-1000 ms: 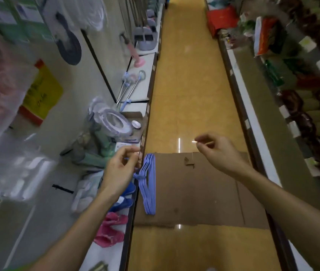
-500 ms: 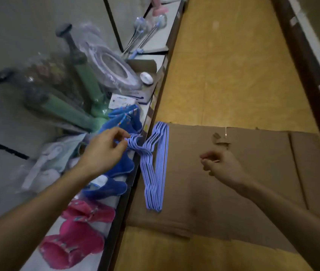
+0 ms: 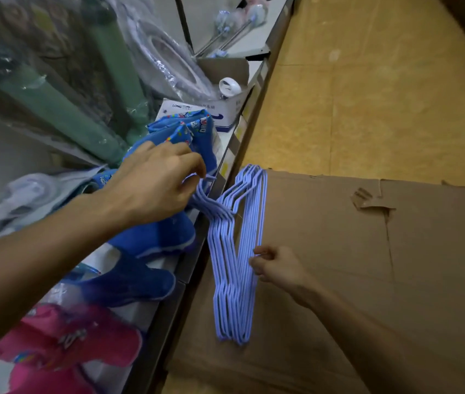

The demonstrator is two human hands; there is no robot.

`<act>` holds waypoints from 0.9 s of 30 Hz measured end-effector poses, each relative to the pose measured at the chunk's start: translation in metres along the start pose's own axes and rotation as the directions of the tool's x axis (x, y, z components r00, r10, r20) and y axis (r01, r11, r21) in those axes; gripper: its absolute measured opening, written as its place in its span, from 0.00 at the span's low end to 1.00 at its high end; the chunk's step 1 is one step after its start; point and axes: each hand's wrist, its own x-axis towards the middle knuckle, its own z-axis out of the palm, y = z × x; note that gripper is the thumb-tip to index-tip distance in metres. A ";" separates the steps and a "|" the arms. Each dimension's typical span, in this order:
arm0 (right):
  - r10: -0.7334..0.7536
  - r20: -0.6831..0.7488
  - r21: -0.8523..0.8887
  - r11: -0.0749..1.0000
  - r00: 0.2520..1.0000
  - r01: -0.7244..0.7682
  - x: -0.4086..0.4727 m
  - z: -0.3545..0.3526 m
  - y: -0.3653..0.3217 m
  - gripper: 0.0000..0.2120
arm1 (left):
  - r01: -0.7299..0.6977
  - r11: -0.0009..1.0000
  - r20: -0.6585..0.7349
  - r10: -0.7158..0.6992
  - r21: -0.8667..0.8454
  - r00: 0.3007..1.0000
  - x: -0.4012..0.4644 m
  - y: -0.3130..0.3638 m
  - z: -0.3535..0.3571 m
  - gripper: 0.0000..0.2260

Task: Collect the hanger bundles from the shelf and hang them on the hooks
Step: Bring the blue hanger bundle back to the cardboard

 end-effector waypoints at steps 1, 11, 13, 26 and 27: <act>0.008 0.029 0.049 0.999 1.000 -0.010 0.007 0.014 0.002 0.12 | -0.011 1.000 -0.010 0.011 0.012 1.000 -0.001 -0.001 0.001 0.14; 0.001 0.120 0.324 0.945 0.993 -0.040 0.019 0.068 0.002 0.09 | -0.089 0.992 0.014 0.088 0.085 0.996 -0.003 0.014 0.000 0.18; -0.005 0.128 0.324 0.945 0.992 -0.037 0.013 0.057 0.000 0.10 | -0.087 0.994 0.015 0.086 0.071 0.996 0.001 0.016 0.001 0.16; 0.015 0.020 0.312 0.950 1.000 -0.020 -0.030 -0.043 0.018 0.10 | 0.304 0.841 0.261 -0.202 -0.448 0.944 0.042 0.064 0.028 0.16; 0.025 -0.010 0.290 0.957 1.000 -0.021 -0.032 -0.048 0.020 0.10 | 0.331 0.789 0.286 -0.205 -0.517 0.936 0.044 0.073 0.029 0.15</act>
